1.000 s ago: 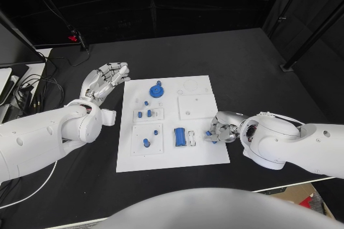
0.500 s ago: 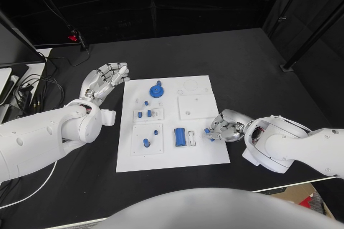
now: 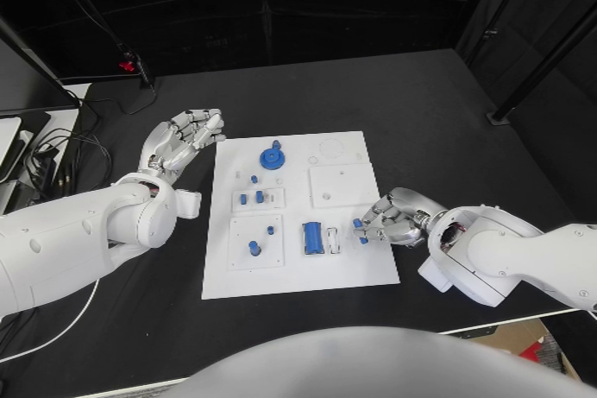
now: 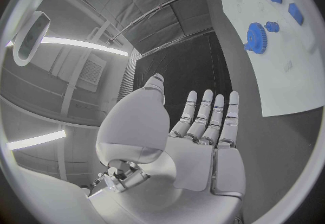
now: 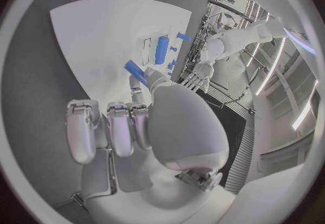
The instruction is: Assemble the parts on the task board
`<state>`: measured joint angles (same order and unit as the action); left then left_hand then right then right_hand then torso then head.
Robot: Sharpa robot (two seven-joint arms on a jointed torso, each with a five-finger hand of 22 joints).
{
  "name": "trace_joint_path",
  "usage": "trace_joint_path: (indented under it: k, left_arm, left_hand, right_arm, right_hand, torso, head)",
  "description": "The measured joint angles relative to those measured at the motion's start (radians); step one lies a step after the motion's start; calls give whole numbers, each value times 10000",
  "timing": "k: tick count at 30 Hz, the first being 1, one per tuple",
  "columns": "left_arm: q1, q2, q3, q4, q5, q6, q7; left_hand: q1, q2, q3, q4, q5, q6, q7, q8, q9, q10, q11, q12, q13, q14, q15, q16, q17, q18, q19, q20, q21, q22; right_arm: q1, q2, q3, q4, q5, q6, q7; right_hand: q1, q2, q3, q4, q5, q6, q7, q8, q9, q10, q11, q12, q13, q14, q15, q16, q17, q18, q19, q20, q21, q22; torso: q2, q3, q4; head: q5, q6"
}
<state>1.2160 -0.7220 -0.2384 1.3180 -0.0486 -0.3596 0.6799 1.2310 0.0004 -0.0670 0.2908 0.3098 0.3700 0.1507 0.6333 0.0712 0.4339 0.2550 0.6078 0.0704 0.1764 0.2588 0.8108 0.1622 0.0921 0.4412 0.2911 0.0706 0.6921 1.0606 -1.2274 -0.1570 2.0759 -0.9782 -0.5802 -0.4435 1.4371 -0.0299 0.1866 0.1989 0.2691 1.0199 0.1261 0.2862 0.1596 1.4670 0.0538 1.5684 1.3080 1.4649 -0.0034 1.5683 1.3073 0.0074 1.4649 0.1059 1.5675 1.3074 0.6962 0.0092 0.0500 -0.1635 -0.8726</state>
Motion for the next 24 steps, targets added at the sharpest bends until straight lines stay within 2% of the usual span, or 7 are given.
trace_joint_path:
  k: [5, 10, 14, 24]
  left_arm:
    - [0, 23, 0, -18, 0, 3, 0]
    - [-1, 46, 0, -29, 0, 4, 0]
    - [-1, 62, 0, -34, 0, 4, 0]
    - [-2, 80, 0, -36, 0, 10, 0]
  left_hand:
    - [0, 0, 0, 0, 0, 0, 0, 0, 0, 0, 0, 0, 0, 0, 0, 0, 0, 0, 0, 0, 0, 0]
    - [0, 0, -26, 26, 40, 0, 0, 0, -10, 0, 0, 37, 1, 0, 0, 0, -24, 0, 0, 0, 0, -27]
    - [0, 0, -26, 26, 40, 0, 0, 0, -11, 0, 0, 38, 1, 0, 0, 0, -23, 0, 0, 0, 0, -27]
    - [0, 0, -26, 26, 39, 0, 0, 0, -10, 0, 0, 37, 1, 0, 0, 0, -23, 0, 0, 0, 0, -27]
  right_arm:
    - [95, 106, 9, 68, 821, 8, 63]
    - [125, 393, 10, -20, 1282, 103, 36]
    - [134, 624, 10, -149, 1251, 230, -118]
    - [138, 1045, 9, -483, 809, 504, -572]
  right_hand:
    - [-265, -21, -239, 177, 13, 135, -132, -157, -64, -1, -1, 0, 0, 0, 0, 0, 0, 0, 0, 0, 0, 0]
    - [-443, 34, -454, 337, -52, 205, -138, -294, -126, -1, -1, 0, 0, 0, 0, 0, 0, 0, 0, 0, 0, 0]
    - [-525, 86, -596, 478, -372, 258, -127, -375, -169, -2, -2, 0, 0, 0, 0, 0, 0, 0, 0, 0, 0, 0]
    - [-545, 106, -632, 515, -396, 361, -155, -387, -182, -2, -2, 0, 0, 0, 0, 0, 0, 0, 0, -1, 0, 0]
  torso:
    - [0, 1, 17]
    - [0, 6, 17]
    - [4, 6, 17]
    - [9, 4, 8]
  head:
    - [-8, 0]
    - [1, 0]
    - [26, 0]
    - [61, 0]
